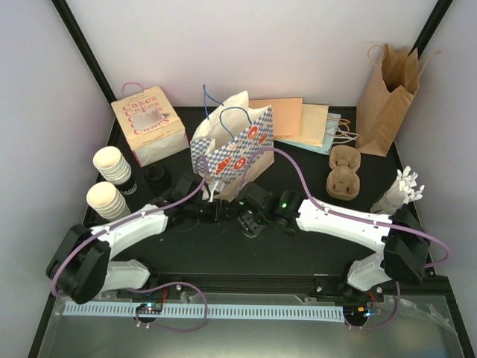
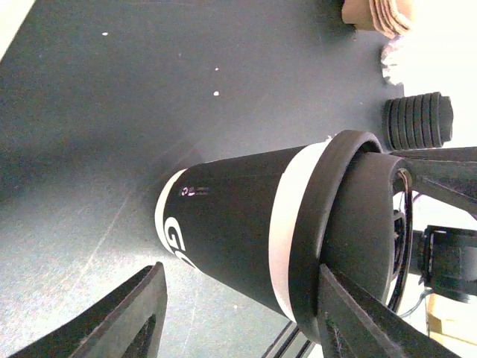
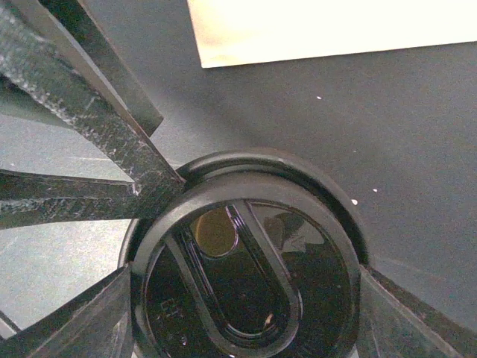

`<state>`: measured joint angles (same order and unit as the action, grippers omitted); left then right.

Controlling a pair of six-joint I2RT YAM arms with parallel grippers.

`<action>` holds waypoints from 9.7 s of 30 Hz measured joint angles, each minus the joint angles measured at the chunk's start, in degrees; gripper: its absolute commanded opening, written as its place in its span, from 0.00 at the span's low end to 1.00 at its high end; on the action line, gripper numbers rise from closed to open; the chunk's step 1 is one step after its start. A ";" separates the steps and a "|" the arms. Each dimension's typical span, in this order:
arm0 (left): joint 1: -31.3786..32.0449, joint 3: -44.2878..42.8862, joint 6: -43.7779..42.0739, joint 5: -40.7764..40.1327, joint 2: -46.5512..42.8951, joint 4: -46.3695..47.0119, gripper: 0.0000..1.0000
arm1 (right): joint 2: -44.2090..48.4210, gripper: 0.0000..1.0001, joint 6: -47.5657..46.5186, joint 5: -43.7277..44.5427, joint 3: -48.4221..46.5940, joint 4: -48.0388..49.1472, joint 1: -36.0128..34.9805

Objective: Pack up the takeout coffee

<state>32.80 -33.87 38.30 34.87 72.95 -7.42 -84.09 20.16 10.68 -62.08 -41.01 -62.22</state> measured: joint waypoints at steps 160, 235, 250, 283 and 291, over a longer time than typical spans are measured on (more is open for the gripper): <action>2.05 -2.49 -11.72 -8.37 -20.57 -18.18 0.76 | -0.48 0.89 -2.01 -7.69 -4.33 -5.88 1.44; 26.71 -18.99 -13.35 -33.38 -7.63 -25.62 0.99 | 25.11 0.96 2.29 -25.35 16.39 1.55 25.03; 30.60 -29.03 -15.67 -37.31 5.27 -30.82 0.99 | 25.29 0.85 4.42 -36.92 20.70 8.83 29.05; 30.60 -29.03 -15.37 -37.29 7.78 -32.13 0.99 | 28.72 0.84 5.90 -32.24 22.43 8.87 31.61; 30.60 -29.03 -15.41 -37.27 7.78 -32.26 0.99 | 28.24 0.71 6.01 -32.98 22.49 9.05 31.76</action>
<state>63.40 -62.89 22.90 -2.39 80.73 -39.68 -55.86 26.17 -22.31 -39.59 -31.97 -30.46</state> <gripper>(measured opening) 0.988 0.759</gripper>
